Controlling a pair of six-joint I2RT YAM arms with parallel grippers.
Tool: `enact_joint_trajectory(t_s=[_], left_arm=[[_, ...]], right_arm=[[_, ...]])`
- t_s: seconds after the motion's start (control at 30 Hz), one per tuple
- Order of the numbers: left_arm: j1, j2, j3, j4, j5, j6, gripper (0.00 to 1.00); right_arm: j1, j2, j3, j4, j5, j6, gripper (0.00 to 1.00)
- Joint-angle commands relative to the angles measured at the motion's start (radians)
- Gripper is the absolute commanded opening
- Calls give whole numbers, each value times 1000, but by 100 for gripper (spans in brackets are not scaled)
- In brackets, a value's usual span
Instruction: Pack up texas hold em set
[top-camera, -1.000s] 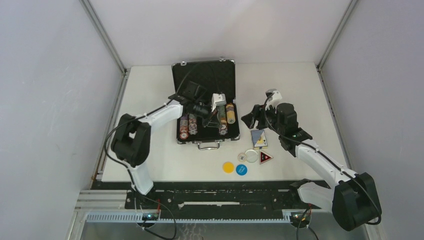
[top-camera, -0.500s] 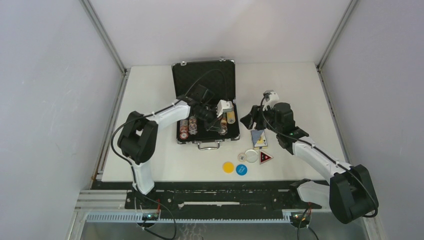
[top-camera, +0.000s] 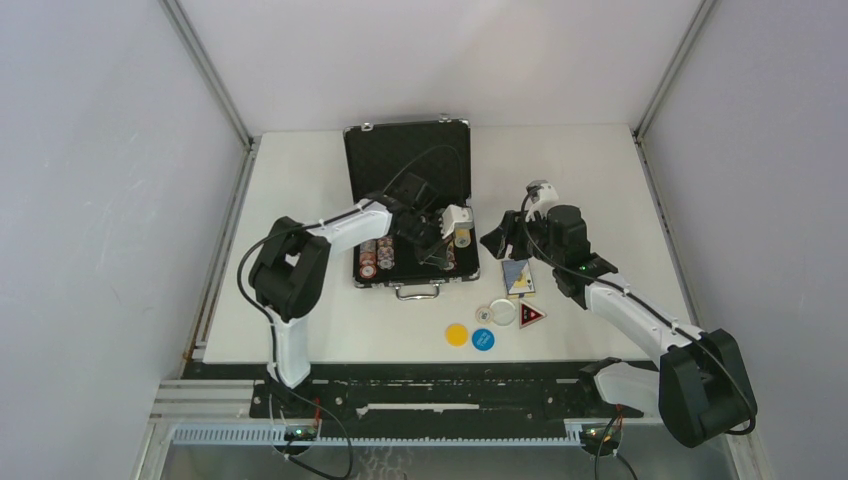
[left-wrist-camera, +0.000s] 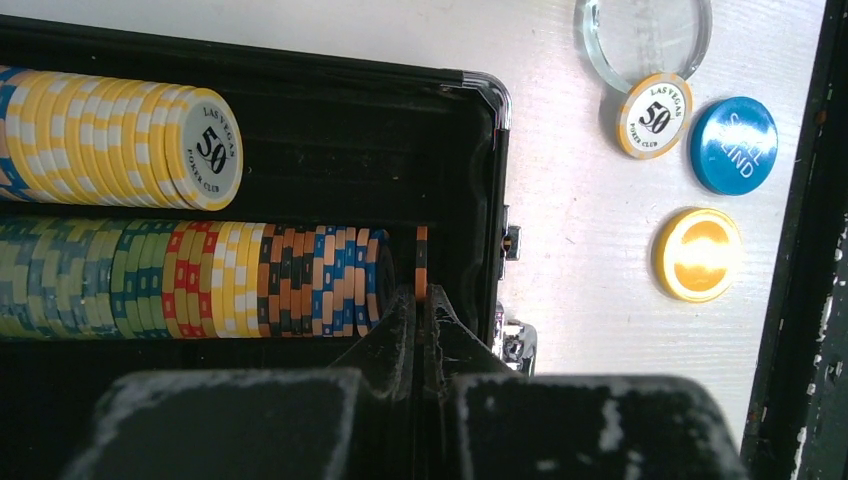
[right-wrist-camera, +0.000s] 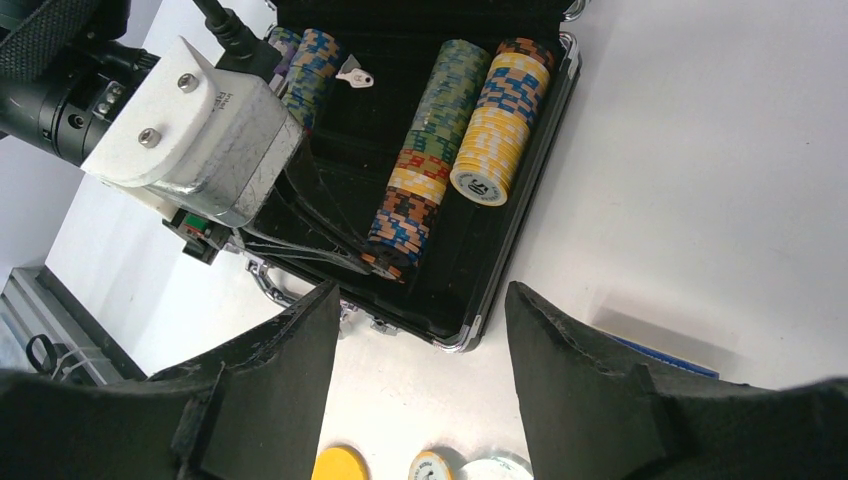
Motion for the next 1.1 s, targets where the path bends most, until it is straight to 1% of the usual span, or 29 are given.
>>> enact_joint_trajectory(t_s=[0.0,0.23,0.3,0.47,0.7,1.07], left_arm=[[-7,0,52,1,-9,-1,0],[-15,2,47,-9,-63,4,0],[-15,2,43,-12,-88,0,1],[-17,7,53,-11,-82,-15,6],[-27,-5,66,-11,-113,-25,11],[-35,-43,85,-3,-134,-37,15]], right_arm=[[-3,2,1,37,-3,6,69],[-3,9,1,39,-7,6,69],[-4,9,2,38,-6,5,69],[-3,12,1,38,-5,3,69],[-4,19,1,44,-10,4,69],[-3,18,-10,62,-25,3,69]])
